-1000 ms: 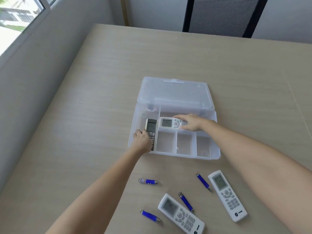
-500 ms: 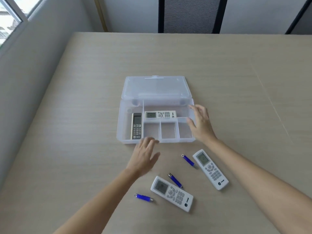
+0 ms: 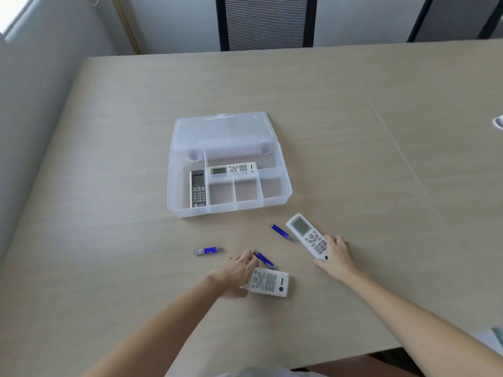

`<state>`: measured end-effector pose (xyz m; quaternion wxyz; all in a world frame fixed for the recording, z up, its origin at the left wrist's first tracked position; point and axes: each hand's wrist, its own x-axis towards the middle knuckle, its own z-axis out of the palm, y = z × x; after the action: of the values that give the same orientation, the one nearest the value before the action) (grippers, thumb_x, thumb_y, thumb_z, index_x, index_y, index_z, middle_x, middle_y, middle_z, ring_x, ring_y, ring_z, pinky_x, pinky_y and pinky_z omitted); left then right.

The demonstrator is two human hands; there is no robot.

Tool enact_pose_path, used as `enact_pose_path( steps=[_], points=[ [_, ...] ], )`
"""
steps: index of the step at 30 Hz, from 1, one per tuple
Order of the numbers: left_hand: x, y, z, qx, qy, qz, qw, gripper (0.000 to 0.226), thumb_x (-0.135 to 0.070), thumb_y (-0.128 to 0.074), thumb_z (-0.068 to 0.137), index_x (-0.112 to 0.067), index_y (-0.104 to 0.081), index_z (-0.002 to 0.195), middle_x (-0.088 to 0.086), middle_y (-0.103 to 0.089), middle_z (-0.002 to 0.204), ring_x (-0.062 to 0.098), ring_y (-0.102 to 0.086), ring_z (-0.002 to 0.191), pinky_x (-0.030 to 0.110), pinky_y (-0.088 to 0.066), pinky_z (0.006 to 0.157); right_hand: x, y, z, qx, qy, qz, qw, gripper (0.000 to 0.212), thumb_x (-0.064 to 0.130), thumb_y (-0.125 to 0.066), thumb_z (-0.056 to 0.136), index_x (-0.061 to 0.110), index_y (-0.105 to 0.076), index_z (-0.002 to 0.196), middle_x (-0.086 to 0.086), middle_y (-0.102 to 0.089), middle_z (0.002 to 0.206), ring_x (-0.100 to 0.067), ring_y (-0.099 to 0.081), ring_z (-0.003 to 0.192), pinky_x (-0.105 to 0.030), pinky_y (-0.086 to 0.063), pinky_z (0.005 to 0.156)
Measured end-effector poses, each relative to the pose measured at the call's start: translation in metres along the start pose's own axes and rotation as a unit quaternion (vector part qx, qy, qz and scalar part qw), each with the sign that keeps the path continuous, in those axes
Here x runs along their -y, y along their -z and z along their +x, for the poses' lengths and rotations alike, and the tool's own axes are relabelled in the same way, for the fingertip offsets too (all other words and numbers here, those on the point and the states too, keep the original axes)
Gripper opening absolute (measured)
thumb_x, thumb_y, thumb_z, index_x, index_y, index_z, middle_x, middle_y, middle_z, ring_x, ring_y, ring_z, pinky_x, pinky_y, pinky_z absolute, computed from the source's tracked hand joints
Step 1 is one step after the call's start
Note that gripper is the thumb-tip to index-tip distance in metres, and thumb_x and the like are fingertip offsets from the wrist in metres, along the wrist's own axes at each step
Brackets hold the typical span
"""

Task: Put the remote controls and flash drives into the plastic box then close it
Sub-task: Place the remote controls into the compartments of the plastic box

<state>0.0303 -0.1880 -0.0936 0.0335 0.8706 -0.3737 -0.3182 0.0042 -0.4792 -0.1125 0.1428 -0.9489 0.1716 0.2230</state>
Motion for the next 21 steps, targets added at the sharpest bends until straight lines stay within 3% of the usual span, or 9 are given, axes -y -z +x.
enact_pose_path(
  steps=[3, 5, 6, 10, 13, 17, 21],
  points=[
    [0.012, 0.017, -0.012, -0.039, -0.01, -0.102, 0.994, 0.062, -0.028, -0.067, 0.069, -0.013, -0.042, 0.124, 0.007, -0.044, 0.117, 0.031, -0.058, 0.092, 0.038, -0.051, 0.077, 0.002, 0.011, 0.007, 0.047, -0.021, 0.102, 0.993, 0.052, 0.023, -0.074, 0.071, 0.002, -0.049, 0.112, -0.016, -0.057, 0.115, -0.029, -0.054, 0.101, -0.033, -0.049, 0.078],
    [0.028, 0.038, -0.018, -0.107, 0.001, -0.154, 0.982, 0.061, -0.028, -0.066, 0.065, -0.018, -0.041, 0.12, 0.004, -0.053, 0.111, 0.027, -0.058, 0.086, 0.031, -0.047, 0.069, -0.002, 0.025, 0.009, 0.085, -0.057, 0.251, 0.962, 0.042, 0.013, -0.076, 0.07, 0.003, -0.053, 0.104, -0.012, -0.064, 0.098, -0.023, -0.057, 0.071, -0.027, -0.049, 0.057],
    [0.036, 0.051, -0.017, -0.14, 0.015, -0.169, 0.975, 0.062, -0.027, -0.067, 0.066, -0.02, -0.041, 0.122, 0.003, -0.057, 0.111, 0.026, -0.058, 0.088, 0.03, -0.046, 0.07, -0.006, 0.033, 0.008, 0.099, -0.07, 0.328, 0.937, 0.039, 0.007, -0.075, 0.07, 0.003, -0.055, 0.104, -0.012, -0.064, 0.093, -0.02, -0.055, 0.063, -0.026, -0.049, 0.054],
    [0.088, 0.117, 0.003, -0.243, 0.108, -0.203, 0.942, 0.069, -0.033, -0.069, 0.077, -0.02, -0.036, 0.136, 0.009, -0.058, 0.126, 0.03, -0.056, 0.107, 0.035, -0.045, 0.085, -0.001, 0.076, 0.022, 0.09, -0.047, 0.524, 0.846, 0.046, -0.006, -0.075, 0.072, 0.002, -0.054, 0.113, -0.013, -0.064, 0.088, -0.02, -0.06, 0.064, -0.031, -0.058, 0.061],
    [0.126, 0.156, 0.034, -0.269, 0.162, -0.219, 0.924, 0.056, -0.044, -0.055, 0.09, -0.02, -0.037, 0.137, 0.014, -0.055, 0.12, 0.033, -0.055, 0.105, 0.037, -0.043, 0.084, 0.026, 0.115, 0.042, 0.082, 0.004, 0.581, 0.81, 0.044, -0.002, -0.076, 0.074, 0.006, -0.057, 0.113, -0.013, -0.069, 0.089, -0.021, -0.071, 0.068, -0.03, -0.061, 0.063],
    [0.155, 0.177, 0.085, -0.228, 0.207, -0.185, 0.933, 0.042, -0.034, -0.034, 0.1, -0.023, -0.038, 0.14, 0.02, -0.053, 0.122, 0.036, -0.052, 0.111, 0.04, -0.041, 0.087, 0.064, 0.145, 0.073, 0.109, 0.051, 0.625, 0.771, 0.024, 0.009, -0.062, 0.09, 0.015, -0.06, 0.114, -0.013, -0.066, 0.103, -0.024, -0.072, 0.075, -0.03, -0.061, 0.067],
    [0.174, 0.169, 0.119, -0.172, 0.205, -0.115, 0.957, 0.04, -0.032, -0.03, 0.101, -0.029, -0.037, 0.14, 0.013, -0.053, 0.124, 0.032, -0.05, 0.114, 0.047, -0.038, 0.095, 0.088, 0.156, 0.104, 0.158, 0.062, 0.649, 0.742, 0.024, 0.01, -0.05, 0.097, 0.009, -0.057, 0.12, -0.014, -0.065, 0.105, -0.026, -0.07, 0.08, -0.033, -0.062, 0.071]
  ],
)
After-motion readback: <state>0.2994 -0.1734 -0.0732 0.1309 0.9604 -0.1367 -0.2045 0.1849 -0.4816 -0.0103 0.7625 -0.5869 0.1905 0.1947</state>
